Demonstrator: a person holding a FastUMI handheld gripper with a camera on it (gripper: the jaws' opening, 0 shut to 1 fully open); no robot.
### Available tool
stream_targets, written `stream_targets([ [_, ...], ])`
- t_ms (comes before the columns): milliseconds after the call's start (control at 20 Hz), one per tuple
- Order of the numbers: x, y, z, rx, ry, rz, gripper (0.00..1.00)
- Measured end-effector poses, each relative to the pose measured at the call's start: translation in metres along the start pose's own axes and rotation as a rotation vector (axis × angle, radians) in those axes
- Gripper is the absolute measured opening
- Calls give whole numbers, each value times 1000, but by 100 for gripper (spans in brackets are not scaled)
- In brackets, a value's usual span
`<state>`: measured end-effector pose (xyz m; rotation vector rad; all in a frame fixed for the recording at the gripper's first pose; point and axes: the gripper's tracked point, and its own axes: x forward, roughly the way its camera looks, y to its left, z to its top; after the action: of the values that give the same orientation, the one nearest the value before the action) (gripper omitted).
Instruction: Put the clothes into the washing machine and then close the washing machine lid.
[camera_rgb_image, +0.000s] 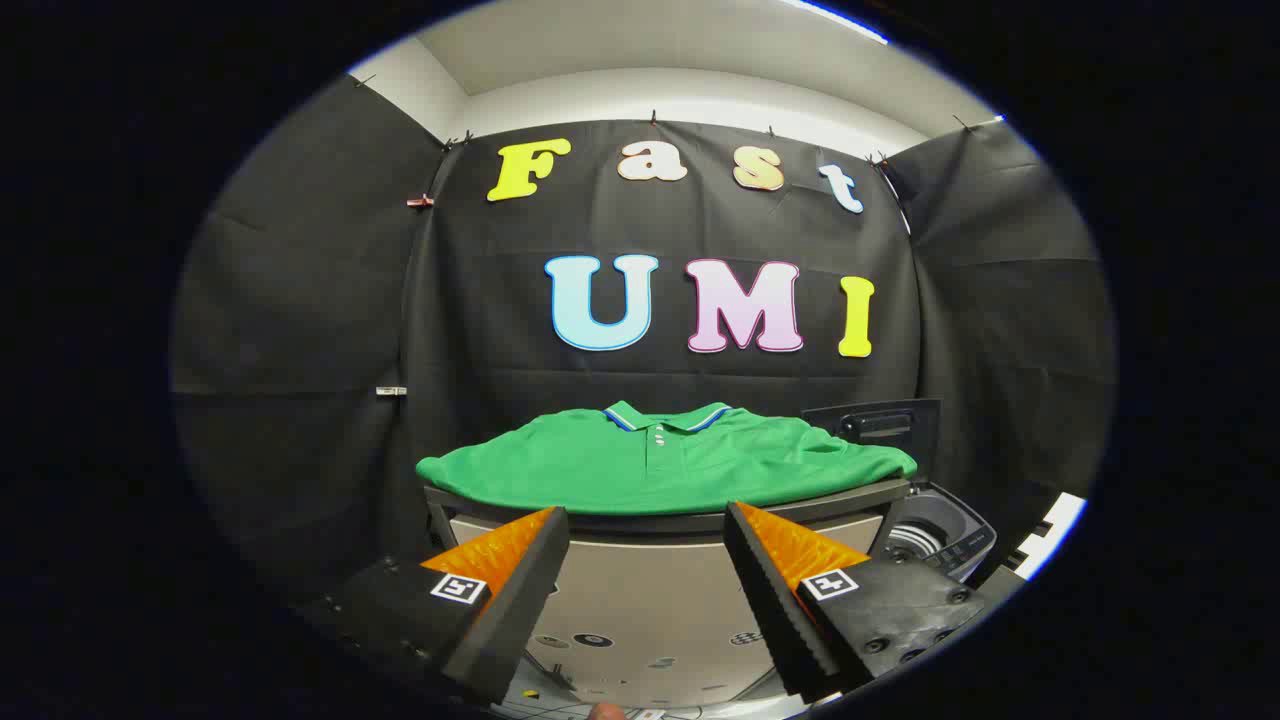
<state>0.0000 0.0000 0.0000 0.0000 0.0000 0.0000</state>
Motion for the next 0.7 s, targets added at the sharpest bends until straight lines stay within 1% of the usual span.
stream_targets([
  [700,-2,1,0,7,8,-5,98],
])
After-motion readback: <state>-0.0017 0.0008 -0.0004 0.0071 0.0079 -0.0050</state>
